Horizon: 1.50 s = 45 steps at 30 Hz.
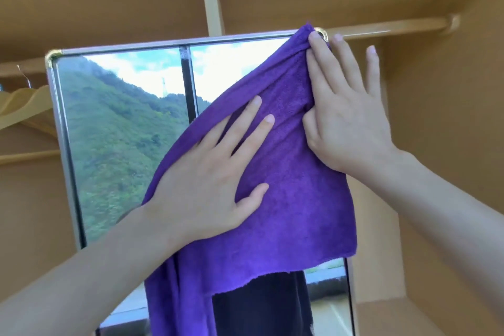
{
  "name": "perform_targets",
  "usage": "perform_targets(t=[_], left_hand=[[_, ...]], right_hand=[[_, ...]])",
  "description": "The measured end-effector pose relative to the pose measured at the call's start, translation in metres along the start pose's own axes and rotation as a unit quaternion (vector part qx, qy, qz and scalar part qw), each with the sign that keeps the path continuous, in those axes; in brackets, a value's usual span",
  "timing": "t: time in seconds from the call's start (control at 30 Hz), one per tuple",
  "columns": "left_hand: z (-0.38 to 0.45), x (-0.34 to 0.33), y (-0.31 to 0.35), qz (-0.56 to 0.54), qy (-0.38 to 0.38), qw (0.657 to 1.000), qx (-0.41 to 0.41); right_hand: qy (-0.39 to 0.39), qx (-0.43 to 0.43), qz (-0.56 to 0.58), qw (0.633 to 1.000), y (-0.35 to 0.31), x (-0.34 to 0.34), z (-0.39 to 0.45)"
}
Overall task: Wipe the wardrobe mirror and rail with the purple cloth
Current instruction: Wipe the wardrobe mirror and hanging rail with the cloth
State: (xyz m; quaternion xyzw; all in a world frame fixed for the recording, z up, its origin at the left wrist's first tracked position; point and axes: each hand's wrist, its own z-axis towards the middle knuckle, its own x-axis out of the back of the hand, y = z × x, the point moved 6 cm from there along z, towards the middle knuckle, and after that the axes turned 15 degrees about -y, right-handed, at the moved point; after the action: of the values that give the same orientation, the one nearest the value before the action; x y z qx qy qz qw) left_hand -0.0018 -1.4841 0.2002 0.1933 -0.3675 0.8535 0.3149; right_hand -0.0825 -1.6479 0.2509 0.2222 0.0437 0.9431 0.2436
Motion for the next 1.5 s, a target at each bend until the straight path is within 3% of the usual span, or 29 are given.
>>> perform_targets(t=[0.43, 0.57, 0.73, 0.87, 0.97, 1.1, 1.27, 1.5], left_hand=[[-0.006, 0.024, -0.003, -0.101, -0.060, 0.993, 0.023], [-0.009, 0.017, 0.011, -0.050, -0.054, 0.995, 0.065], [-0.014, 0.001, 0.031, -0.002, -0.027, 0.993, 0.118], [-0.021, -0.011, 0.033, 0.004, 0.007, 0.995, 0.098], [-0.030, -0.022, 0.033, -0.014, 0.026, 0.995, 0.099], [-0.044, -0.038, 0.033, -0.029, 0.028, 0.994, 0.105], [-0.083, -0.064, 0.035, -0.047, 0.045, 0.995, 0.079], [-0.037, -0.031, -0.001, -0.005, 0.025, 0.998, 0.053]], right_hand=[[-0.039, 0.020, -0.049, 0.998, -0.008, 0.028, -0.002], [-0.077, -0.009, -0.049, 0.996, -0.017, 0.027, -0.001], [-0.157, -0.044, 0.095, 0.982, -0.038, 0.025, -0.009], [-0.148, -0.072, 0.288, 0.943, -0.042, 0.026, -0.015], [-0.167, -0.053, 0.345, 0.922, -0.055, 0.020, -0.034], [-0.138, -0.004, 0.322, 0.937, -0.082, 0.009, -0.068], [-0.094, -0.011, 0.246, 0.965, -0.086, -0.015, -0.078], [-0.017, 0.014, 0.122, 0.992, -0.056, -0.012, -0.014]])
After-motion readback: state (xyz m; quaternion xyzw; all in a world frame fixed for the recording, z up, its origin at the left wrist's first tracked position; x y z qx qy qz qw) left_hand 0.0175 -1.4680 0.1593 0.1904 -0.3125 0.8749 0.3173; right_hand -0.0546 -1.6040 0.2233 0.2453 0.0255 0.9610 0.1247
